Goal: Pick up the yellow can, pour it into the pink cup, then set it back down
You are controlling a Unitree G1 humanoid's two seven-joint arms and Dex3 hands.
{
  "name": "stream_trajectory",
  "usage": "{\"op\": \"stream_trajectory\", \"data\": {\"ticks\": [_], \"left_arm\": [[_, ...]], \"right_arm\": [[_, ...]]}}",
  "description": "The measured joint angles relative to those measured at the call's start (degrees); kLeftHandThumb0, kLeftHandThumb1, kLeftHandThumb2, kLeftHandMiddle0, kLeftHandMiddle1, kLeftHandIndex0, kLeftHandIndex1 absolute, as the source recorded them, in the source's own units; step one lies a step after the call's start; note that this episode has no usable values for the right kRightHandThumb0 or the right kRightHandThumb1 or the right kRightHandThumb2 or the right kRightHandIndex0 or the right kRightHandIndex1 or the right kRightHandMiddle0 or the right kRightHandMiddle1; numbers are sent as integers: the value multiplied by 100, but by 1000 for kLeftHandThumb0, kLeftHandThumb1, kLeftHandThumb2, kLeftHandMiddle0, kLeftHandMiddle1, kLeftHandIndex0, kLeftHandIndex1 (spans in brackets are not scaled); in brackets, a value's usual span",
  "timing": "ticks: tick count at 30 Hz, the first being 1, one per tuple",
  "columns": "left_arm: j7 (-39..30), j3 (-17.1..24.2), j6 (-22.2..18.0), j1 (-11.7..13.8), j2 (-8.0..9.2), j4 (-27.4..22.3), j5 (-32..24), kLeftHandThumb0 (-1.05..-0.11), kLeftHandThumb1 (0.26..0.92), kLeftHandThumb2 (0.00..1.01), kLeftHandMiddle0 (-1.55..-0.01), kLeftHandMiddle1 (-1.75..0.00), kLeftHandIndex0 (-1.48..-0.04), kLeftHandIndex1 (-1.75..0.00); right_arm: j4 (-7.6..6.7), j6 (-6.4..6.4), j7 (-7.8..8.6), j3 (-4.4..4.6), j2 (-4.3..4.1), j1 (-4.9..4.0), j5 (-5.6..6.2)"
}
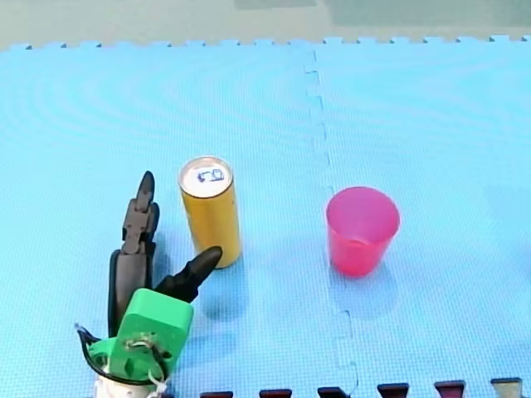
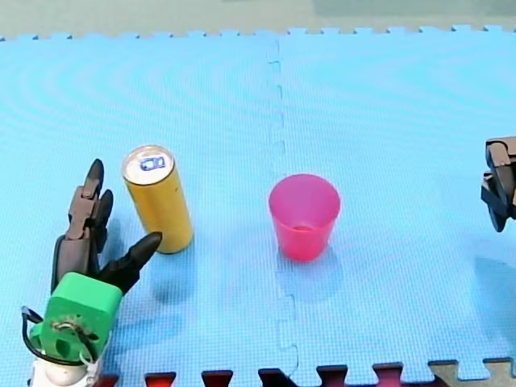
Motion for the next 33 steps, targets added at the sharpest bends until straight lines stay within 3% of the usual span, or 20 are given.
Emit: {"op": "stream_trajectory", "data": {"ticks": [33], "left_arm": [[-143,77,0,66,-36,-96,-55,-1048,859,0,-232,0,-161,-5]], "right_arm": [[13,-5,50,-34,-17,-11,4]]}}
